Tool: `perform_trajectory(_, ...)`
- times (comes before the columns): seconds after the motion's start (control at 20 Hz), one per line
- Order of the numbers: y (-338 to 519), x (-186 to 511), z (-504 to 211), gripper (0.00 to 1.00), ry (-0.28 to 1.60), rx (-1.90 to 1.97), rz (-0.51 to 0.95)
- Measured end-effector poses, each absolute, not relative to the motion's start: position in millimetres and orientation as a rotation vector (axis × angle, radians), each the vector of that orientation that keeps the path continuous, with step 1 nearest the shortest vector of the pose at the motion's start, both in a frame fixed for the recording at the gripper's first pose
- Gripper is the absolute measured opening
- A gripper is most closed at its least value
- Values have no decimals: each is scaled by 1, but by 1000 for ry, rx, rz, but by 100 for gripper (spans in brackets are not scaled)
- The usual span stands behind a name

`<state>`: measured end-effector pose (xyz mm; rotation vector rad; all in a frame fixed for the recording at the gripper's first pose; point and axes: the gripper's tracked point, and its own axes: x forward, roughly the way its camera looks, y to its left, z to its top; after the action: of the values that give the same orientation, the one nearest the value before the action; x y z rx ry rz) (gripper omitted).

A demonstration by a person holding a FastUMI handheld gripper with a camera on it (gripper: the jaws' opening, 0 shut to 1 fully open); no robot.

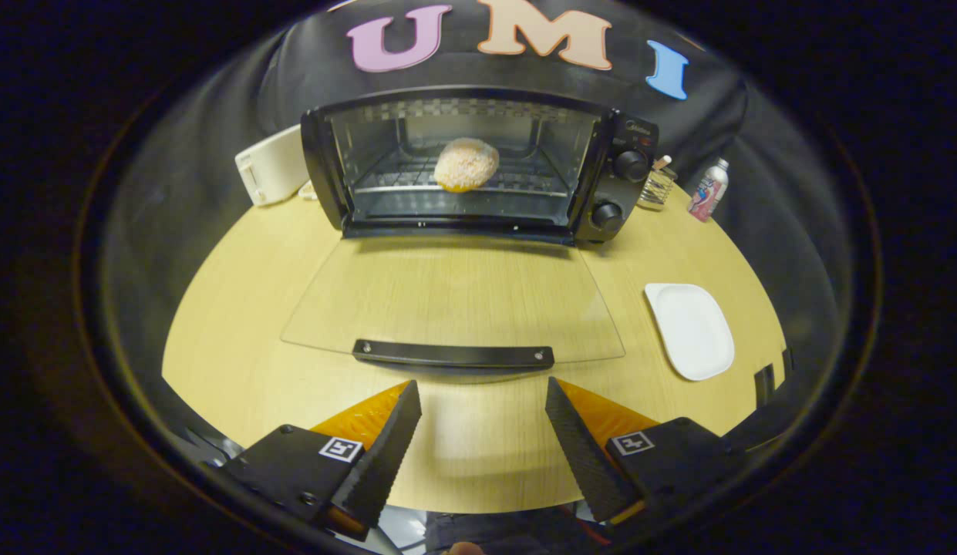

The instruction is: Open the toaster oven, put the food inside, and close the toaster oven door.

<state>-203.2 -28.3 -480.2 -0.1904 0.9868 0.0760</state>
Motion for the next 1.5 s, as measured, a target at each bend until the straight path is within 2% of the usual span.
perform_trajectory(0.3,-29,-201,-507,100,1028,-204,73)
perform_trajectory(0.65,-26,-192,-505,100,1015,-220,88)
perform_trajectory(1.1,-19,-172,-456,100,872,-218,92)
perform_trajectory(1.5,-2,-93,-410,100,725,-192,101)
